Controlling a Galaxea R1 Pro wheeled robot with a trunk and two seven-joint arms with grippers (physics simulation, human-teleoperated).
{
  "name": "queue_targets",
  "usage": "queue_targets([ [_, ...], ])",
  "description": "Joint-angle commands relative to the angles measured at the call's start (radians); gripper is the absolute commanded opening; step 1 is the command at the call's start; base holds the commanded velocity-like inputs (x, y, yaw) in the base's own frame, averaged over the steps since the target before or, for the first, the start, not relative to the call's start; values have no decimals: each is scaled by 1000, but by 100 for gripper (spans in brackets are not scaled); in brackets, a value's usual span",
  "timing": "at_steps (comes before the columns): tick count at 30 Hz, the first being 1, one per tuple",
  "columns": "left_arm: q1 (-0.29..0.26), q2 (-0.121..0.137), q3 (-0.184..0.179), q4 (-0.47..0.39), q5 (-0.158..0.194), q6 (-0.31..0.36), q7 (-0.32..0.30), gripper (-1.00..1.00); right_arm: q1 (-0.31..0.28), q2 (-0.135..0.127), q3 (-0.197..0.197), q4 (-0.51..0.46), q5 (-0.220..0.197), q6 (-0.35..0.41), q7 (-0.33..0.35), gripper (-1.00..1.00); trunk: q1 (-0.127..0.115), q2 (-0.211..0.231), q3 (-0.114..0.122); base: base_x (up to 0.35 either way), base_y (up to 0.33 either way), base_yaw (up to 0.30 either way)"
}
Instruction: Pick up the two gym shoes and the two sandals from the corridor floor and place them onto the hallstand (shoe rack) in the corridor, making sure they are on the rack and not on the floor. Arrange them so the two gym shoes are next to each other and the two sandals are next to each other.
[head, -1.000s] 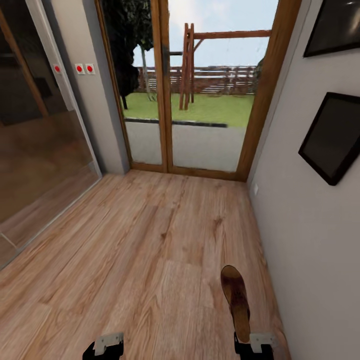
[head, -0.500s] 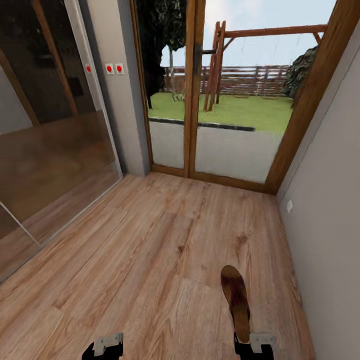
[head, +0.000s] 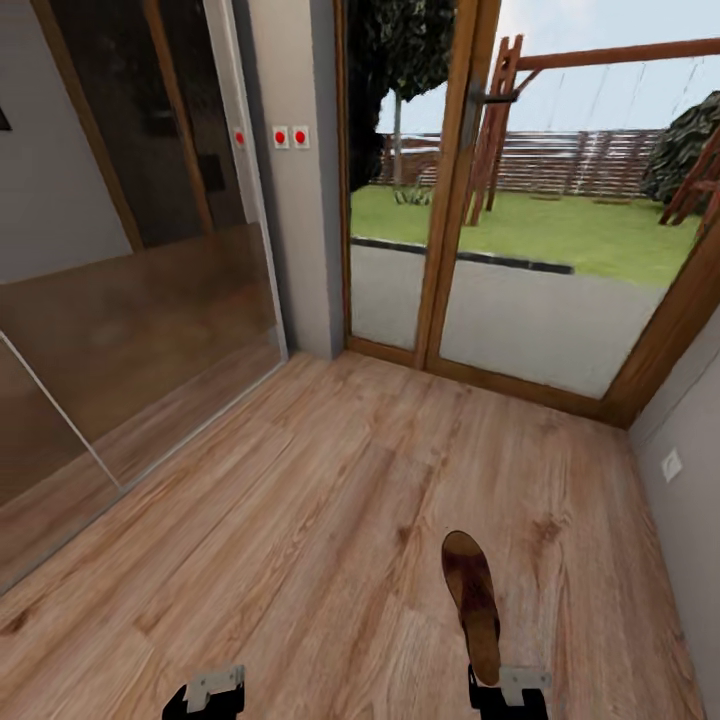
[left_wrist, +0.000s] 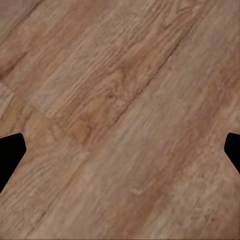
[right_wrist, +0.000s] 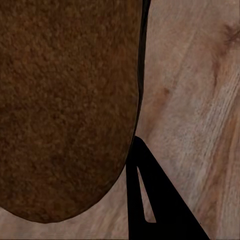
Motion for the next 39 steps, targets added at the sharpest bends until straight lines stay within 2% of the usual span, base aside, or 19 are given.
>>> queue_targets([
  [1,-1,1,5,1,-10,-3,3,100,0,0,4,0,10,0,-10,-100,0,0,-1,340,-2,277],
  [16,-1,4,5,1,-10,-3,3,100,0,0,4,0,10,-1,-11,-100,0,0,0,340,-113,277],
  [39,-1,4,5,1,-9,-3,3,100,0,0,4,0,10,-1,-11,-100,0,0,16,340,-135,273],
])
